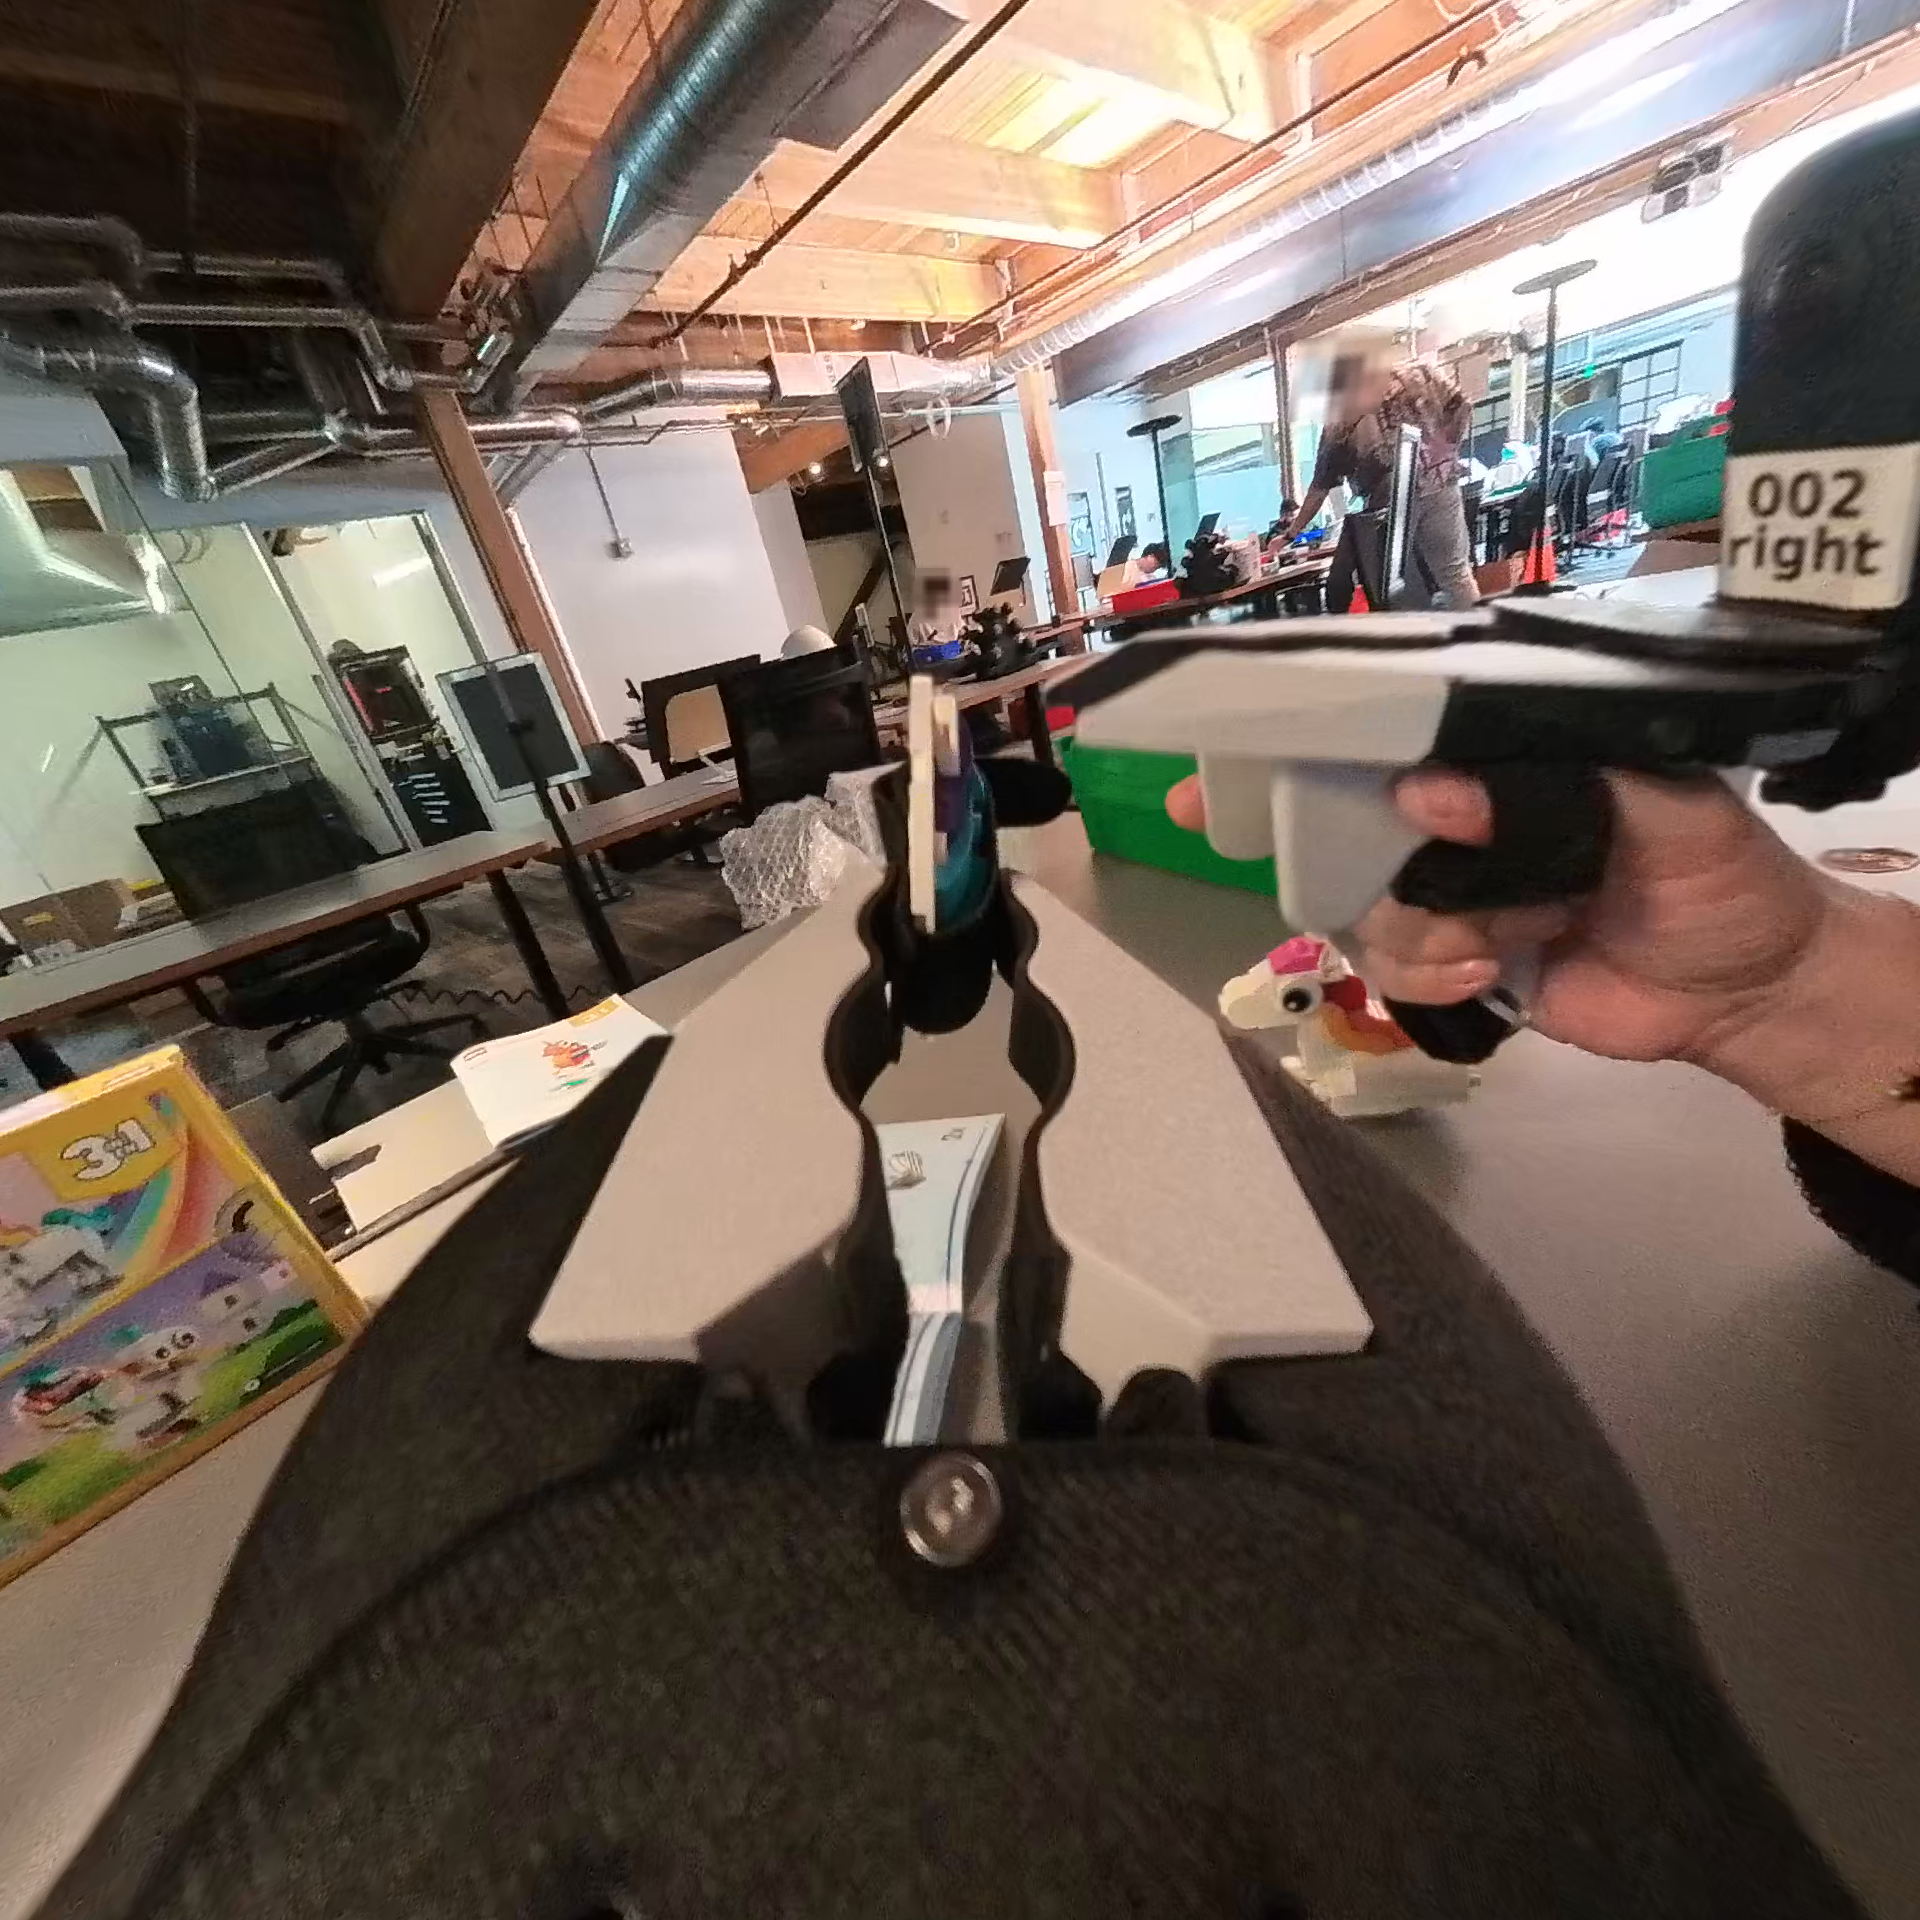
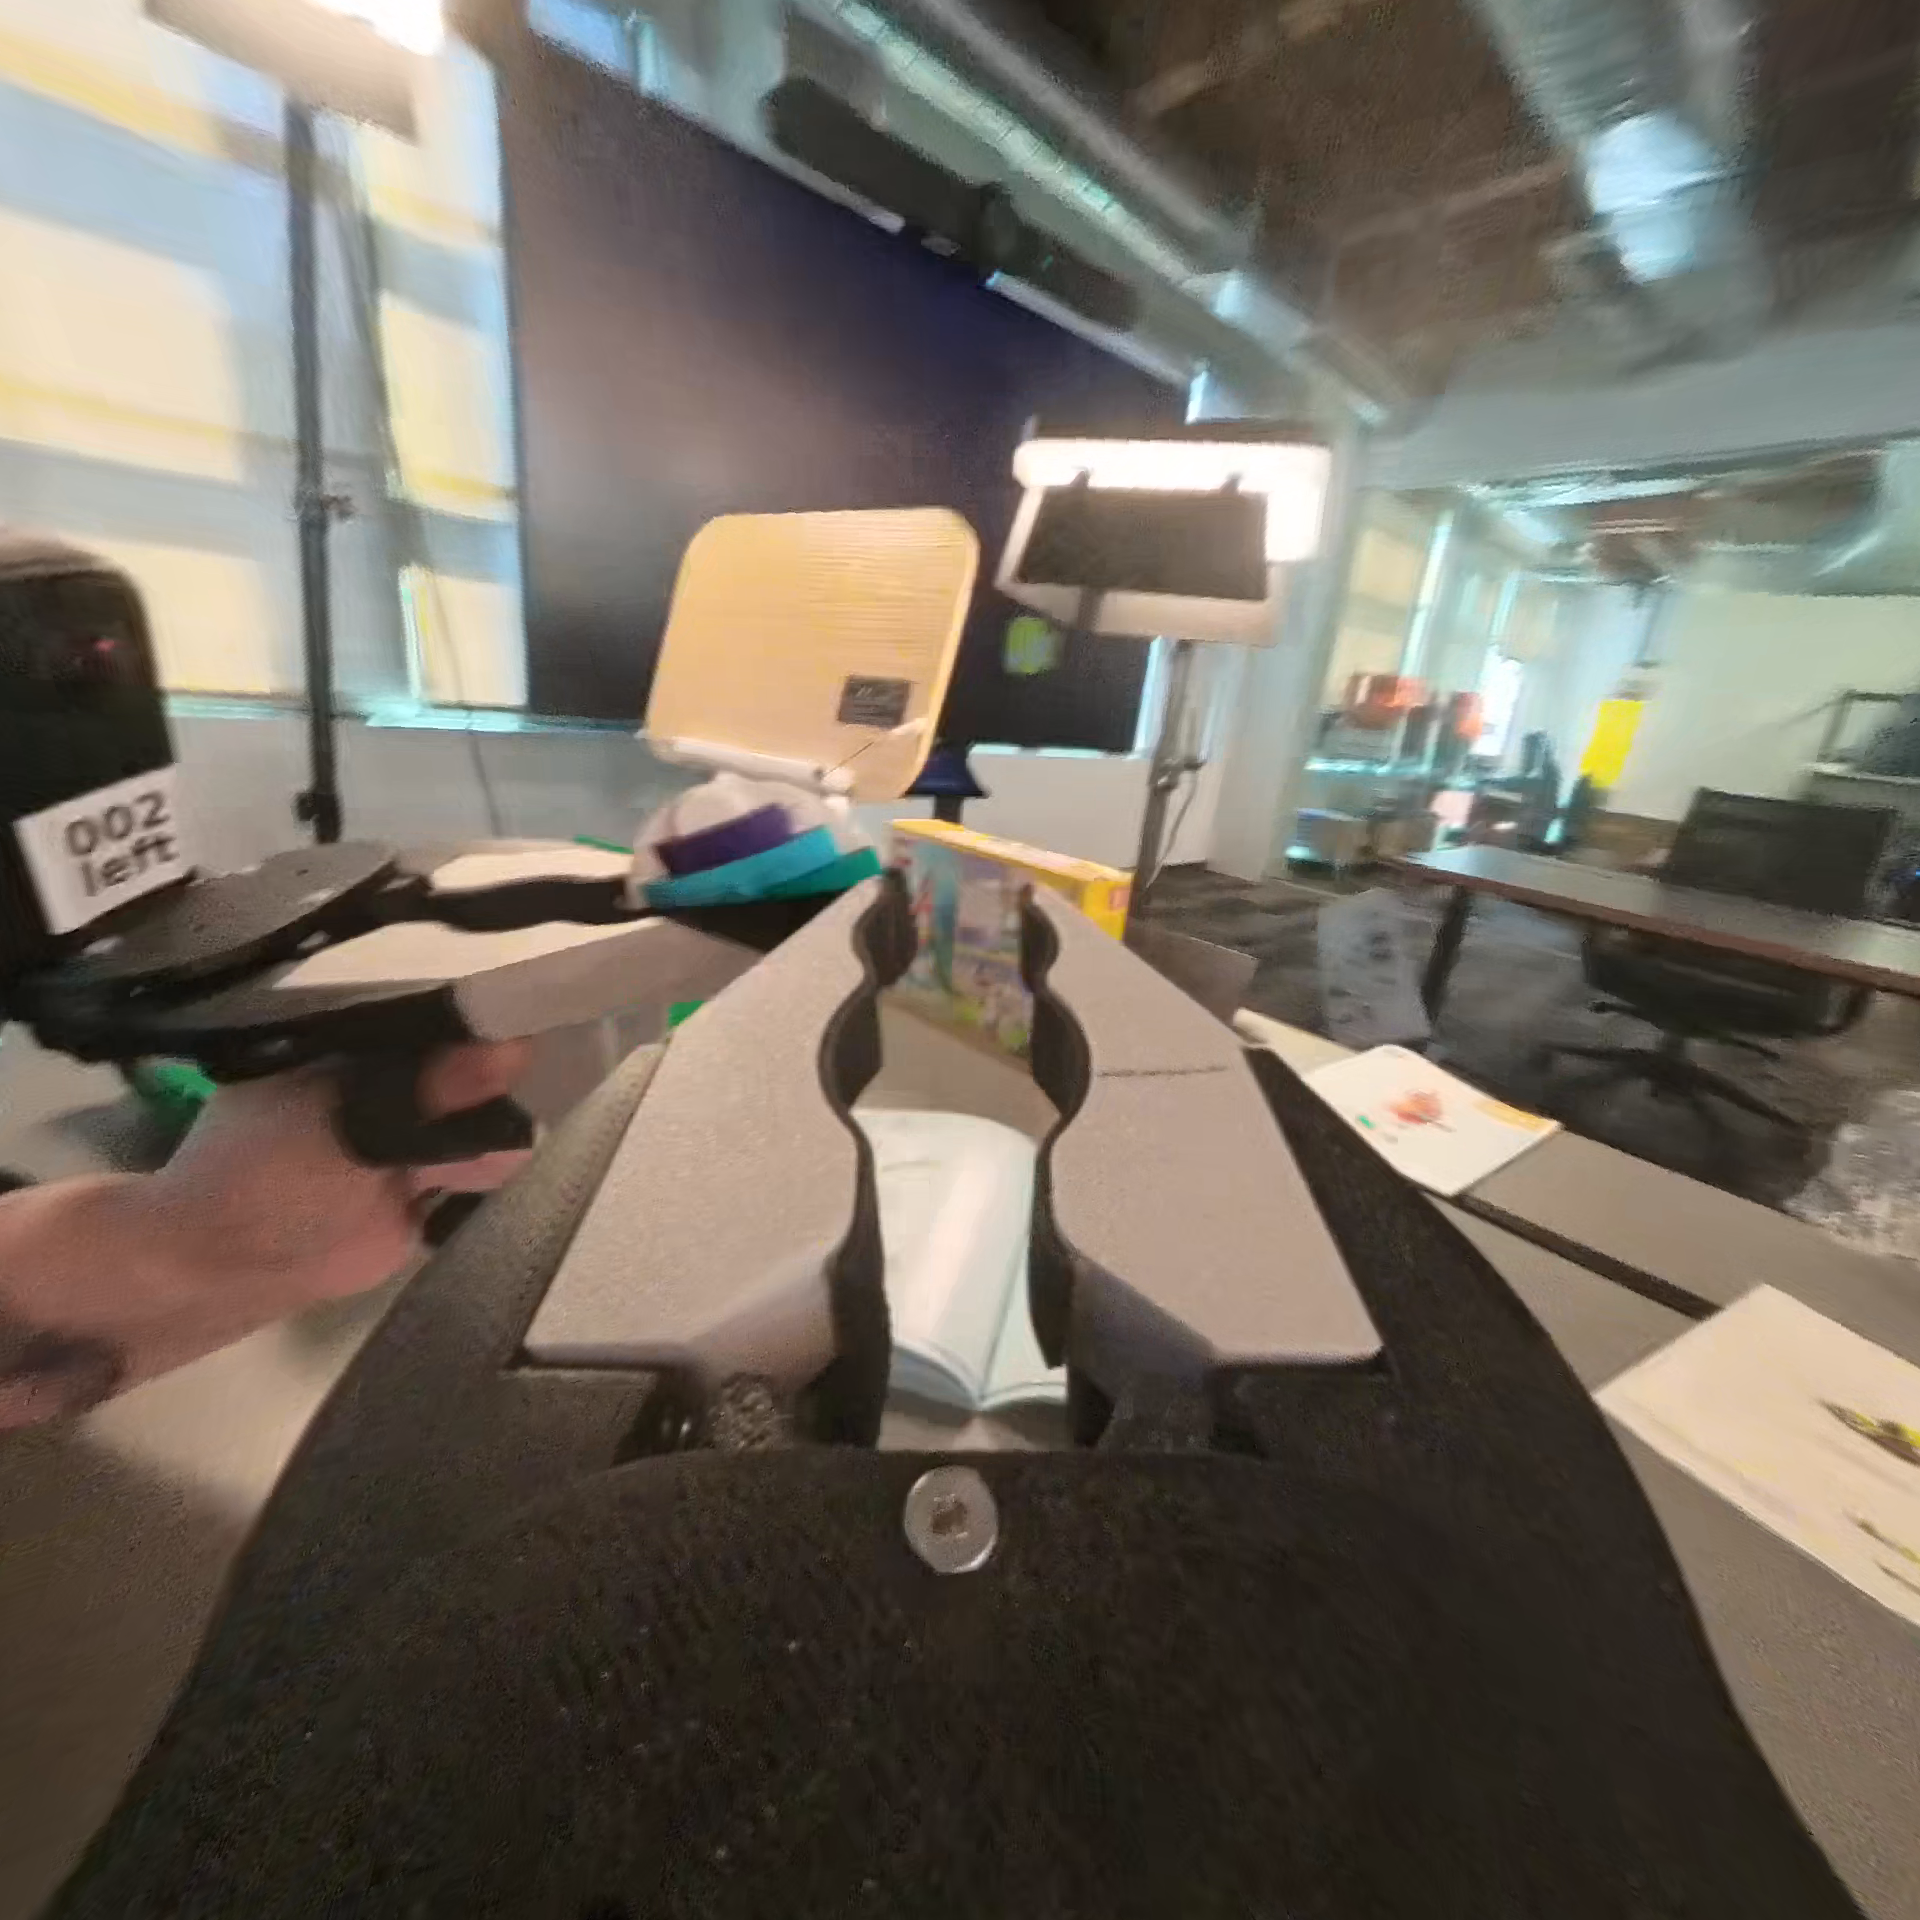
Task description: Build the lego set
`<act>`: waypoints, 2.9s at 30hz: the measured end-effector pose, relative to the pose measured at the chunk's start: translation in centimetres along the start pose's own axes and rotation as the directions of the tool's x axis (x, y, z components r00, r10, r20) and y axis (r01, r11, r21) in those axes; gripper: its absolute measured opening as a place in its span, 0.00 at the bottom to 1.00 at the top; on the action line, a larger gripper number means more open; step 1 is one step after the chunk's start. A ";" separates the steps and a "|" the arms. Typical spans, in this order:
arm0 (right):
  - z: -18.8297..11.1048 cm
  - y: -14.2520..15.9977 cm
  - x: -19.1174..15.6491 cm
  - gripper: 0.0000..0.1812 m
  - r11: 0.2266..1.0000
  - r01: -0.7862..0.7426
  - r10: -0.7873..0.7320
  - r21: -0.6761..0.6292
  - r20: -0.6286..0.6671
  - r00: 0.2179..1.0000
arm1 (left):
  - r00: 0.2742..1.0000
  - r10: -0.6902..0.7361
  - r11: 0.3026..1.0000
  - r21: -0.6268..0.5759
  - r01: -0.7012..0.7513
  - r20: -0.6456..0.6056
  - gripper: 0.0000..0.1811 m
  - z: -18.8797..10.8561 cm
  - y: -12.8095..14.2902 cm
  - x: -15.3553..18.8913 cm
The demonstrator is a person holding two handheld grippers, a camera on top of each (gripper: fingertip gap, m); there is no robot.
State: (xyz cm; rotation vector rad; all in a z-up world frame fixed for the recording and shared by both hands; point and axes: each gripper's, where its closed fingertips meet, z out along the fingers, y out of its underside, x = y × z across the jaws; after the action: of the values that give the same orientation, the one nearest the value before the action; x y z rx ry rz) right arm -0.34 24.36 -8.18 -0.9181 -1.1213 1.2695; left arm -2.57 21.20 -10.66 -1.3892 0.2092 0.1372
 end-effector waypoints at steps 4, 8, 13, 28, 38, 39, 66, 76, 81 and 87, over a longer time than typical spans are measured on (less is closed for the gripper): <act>0.9 2.1 -1.2 0.15 0.988 0.114 -0.114 -0.102 0.004 0.993 | 1.000 0.000 1.000 0.009 0.001 -0.028 0.09 0.0 -0.2 0.6; 0.4 1.8 -0.8 0.00 0.983 0.151 -0.150 -0.103 0.021 0.989 | 0.992 0.008 1.000 0.009 -0.007 -0.124 0.09 -0.2 -0.4 1.5; -0.5 1.8 -0.7 0.00 0.986 0.126 -0.113 -0.111 0.120 0.986 | 0.900 -0.044 0.999 -0.016 0.042 -0.433 0.09 -1.6 -0.6 4.2; -2.4 0.4 -0.6 0.15 0.996 -0.078 0.085 -0.038 0.272 0.959 | 0.879 -0.180 0.978 0.014 0.208 -0.441 0.09 -1.9 -0.8 2.0; -2.5 2.0 -4.0 0.17 0.987 -0.101 0.147 -0.127 0.436 0.888 | 0.812 -0.292 0.949 -0.047 0.312 -0.505 0.09 -1.5 -0.3 3.0; -2.4 2.0 -4.0 0.18 0.986 -0.106 0.151 -0.127 0.432 0.889 | 0.804 -0.287 0.951 -0.055 0.304 -0.521 0.09 -1.5 -0.2 3.5; -3.1 9.4 -4.5 0.06 0.034 0.998 -0.947 -0.052 0.316 0.049 | 0.858 0.070 0.986 -0.096 -0.137 -0.509 0.31 -1.9 2.7 5.3; -3.4 11.0 -6.0 0.06 -0.202 0.979 -0.927 0.034 0.317 -0.202 | 0.745 0.174 0.930 -0.142 -0.340 -0.644 0.16 -2.4 5.5 9.4; -3.8 11.4 -7.0 0.07 -0.226 0.967 -0.924 0.115 0.289 -0.250 | 0.687 0.006 0.940 -0.230 -0.251 -0.727 0.12 -3.6 5.8 9.8; -4.2 10.9 -7.4 0.07 -0.217 0.967 -0.941 0.133 0.233 -0.244 | 0.826 -0.086 0.967 -0.246 -0.065 -0.557 0.01 -2.2 4.0 5.2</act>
State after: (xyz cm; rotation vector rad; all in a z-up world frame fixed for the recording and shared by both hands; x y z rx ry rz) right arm 1.37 18.51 -20.57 0.3827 -1.5572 -0.1965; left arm 1.43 19.65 -16.01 -1.6639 0.7012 -0.2779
